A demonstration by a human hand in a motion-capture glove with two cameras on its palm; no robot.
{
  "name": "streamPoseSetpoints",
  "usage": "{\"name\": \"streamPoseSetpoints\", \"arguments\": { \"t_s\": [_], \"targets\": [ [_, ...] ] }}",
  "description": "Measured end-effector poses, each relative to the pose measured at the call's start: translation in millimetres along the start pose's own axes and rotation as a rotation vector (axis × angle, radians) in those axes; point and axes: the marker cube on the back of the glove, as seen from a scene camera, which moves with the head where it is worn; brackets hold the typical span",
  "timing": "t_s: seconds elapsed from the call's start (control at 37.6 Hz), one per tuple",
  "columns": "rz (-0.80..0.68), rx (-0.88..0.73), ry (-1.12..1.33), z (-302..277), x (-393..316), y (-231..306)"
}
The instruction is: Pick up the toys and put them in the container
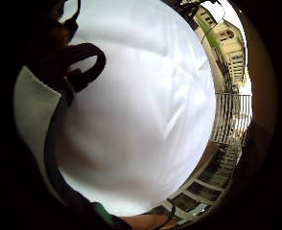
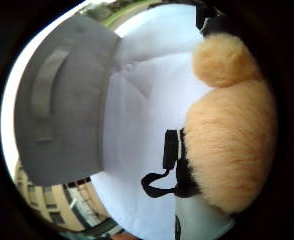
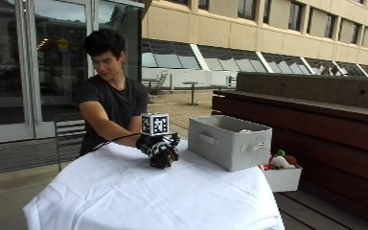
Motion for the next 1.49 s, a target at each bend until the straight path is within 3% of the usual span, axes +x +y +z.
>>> {"name": "streamPoseSetpoints", "arguments": {
  "t_s": [0.16, 0.43, 0.9, 1.2, 1.49],
  "targets": [
    [0.018, 0.09, 0.04, -7, 15, -9],
    [0.067, 0.054, 0.061, -29, 34, -16],
    [0.115, 0.239, 0.02, -231, 5, -21],
    [0.077, 0.308, 0.02, -316, -80, -32],
    [-0.046, 0.275, 0.003, -286, -223, -22]
  ]
}}
